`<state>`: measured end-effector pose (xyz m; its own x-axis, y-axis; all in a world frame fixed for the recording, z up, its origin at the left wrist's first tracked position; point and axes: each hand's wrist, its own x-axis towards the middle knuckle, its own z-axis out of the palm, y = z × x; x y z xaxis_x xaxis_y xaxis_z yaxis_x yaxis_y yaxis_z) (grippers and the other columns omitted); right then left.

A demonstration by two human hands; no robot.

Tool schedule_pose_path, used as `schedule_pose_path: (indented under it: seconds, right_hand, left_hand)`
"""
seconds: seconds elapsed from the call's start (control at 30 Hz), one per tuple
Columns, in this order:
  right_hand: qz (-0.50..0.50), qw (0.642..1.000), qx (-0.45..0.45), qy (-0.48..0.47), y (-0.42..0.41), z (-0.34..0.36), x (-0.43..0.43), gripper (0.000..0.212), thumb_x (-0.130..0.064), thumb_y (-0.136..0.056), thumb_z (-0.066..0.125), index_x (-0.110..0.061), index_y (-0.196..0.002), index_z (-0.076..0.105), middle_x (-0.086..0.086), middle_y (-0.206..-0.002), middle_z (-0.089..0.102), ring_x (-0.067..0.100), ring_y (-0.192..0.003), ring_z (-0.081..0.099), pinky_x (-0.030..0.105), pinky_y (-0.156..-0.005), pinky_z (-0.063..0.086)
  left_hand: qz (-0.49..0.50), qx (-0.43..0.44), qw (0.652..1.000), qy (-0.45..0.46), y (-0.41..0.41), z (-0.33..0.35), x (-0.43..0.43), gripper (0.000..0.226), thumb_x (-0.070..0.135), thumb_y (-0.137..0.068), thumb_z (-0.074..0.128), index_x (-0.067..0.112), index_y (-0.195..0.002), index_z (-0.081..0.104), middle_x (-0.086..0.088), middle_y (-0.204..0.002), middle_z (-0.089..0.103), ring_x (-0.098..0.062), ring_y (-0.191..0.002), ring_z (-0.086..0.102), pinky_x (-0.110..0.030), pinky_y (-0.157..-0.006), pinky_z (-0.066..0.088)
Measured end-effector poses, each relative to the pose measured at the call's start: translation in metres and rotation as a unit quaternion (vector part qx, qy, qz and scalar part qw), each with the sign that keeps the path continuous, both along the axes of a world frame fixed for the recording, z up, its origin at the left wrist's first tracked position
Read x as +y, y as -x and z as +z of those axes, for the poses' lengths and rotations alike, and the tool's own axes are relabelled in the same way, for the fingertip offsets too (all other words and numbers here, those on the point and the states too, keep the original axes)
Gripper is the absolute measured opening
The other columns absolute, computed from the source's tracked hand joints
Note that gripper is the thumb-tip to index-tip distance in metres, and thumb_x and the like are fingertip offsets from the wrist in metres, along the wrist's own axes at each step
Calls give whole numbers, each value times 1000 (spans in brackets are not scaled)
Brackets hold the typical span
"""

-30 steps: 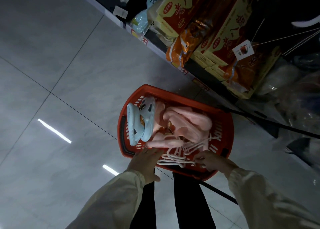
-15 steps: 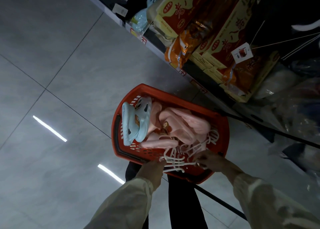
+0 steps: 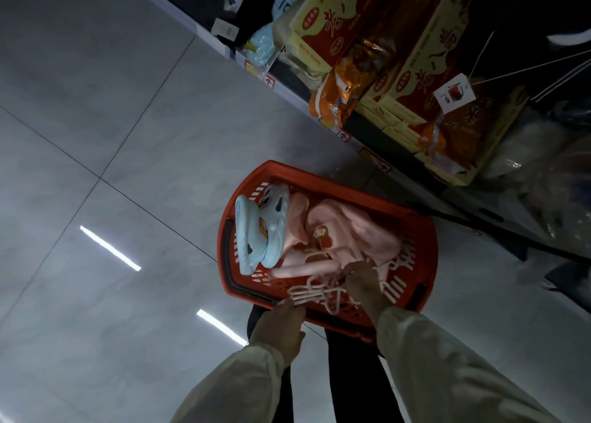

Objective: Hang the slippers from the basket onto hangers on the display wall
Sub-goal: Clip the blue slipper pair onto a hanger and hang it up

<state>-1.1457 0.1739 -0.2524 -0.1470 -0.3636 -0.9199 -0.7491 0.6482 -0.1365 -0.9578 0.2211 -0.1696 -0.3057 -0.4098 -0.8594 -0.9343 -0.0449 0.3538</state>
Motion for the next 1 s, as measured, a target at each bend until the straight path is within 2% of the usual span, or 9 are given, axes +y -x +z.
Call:
schedule_pose_path:
  seconds: [0.1,0.2,0.3,0.37,0.47,0.53,0.73,0.87,1.0]
  right_hand:
    - [-11,997,-70,-20,13,-7,-3,29,-3,-101,45,10,-119,64,27,-126,62,38,-120,57,34,-102,44]
    - [-54,993,-90,-59,9,-14,2,33,2,-100,40,1,-94,72,20,-98,68,19,-77,68,21,-64,49]
    - [-133,979,-128,-83,1,-24,12,44,7,-96,30,-3,-72,66,24,-81,57,19,-46,42,22,-40,30]
    - [-173,964,-181,-93,-6,-22,16,44,13,-90,32,-5,-70,66,22,-73,53,15,-46,35,23,-43,25]
    - [-207,945,-246,-65,-27,-7,8,39,18,-86,37,-3,-72,67,9,-56,53,9,-41,37,22,-44,26]
    - [-218,931,-290,-42,-42,-1,3,34,20,-85,37,3,-75,65,3,-49,53,9,-40,36,21,-42,26]
    - [-189,933,-304,46,-66,13,-18,37,23,-83,37,0,-75,65,8,-58,61,7,-41,46,19,-41,34]
    - [-136,950,-240,146,-81,10,-35,41,4,-89,50,-34,-92,65,3,-86,70,19,-77,68,43,-73,58]
    - [-127,951,-185,213,-101,17,-69,33,-12,-89,67,-27,-118,61,-8,-98,62,1,-87,60,9,-77,45]
  left_hand:
    - [10,-18,1000,14,-13,-1,-1,48,32,-94,62,18,-136,44,0,-144,43,-23,-128,50,-35,-106,42]
    - [38,-9,998,41,-22,-3,-4,62,30,-88,68,20,-142,39,-2,-149,37,-26,-131,47,-38,-108,42]
    - [27,-19,993,118,-27,-8,-10,74,31,-68,86,14,-132,53,-9,-134,55,-32,-117,59,-42,-91,55]
    - [3,-22,990,137,-28,-11,-14,81,36,-61,88,11,-131,55,-11,-129,59,-34,-115,61,-43,-87,55]
    - [-26,-26,997,71,-24,-10,-15,77,43,-85,66,18,-150,32,-5,-153,34,-30,-142,30,-41,-113,32]
    - [-48,-55,997,31,-19,-6,-18,80,47,-89,60,22,-154,20,-4,-156,27,-29,-143,23,-41,-117,24]
    - [-5,-106,993,51,-21,3,-38,68,20,-91,54,23,-152,26,-9,-149,36,-33,-132,44,-43,-109,38]
    - [-48,-144,981,118,-30,14,-59,72,16,-90,51,17,-154,18,-15,-153,27,-35,-133,42,-44,-110,35]
    - [-30,-184,970,154,-41,18,-66,67,15,-93,49,20,-153,21,-13,-164,3,-38,-142,29,-51,-114,30]
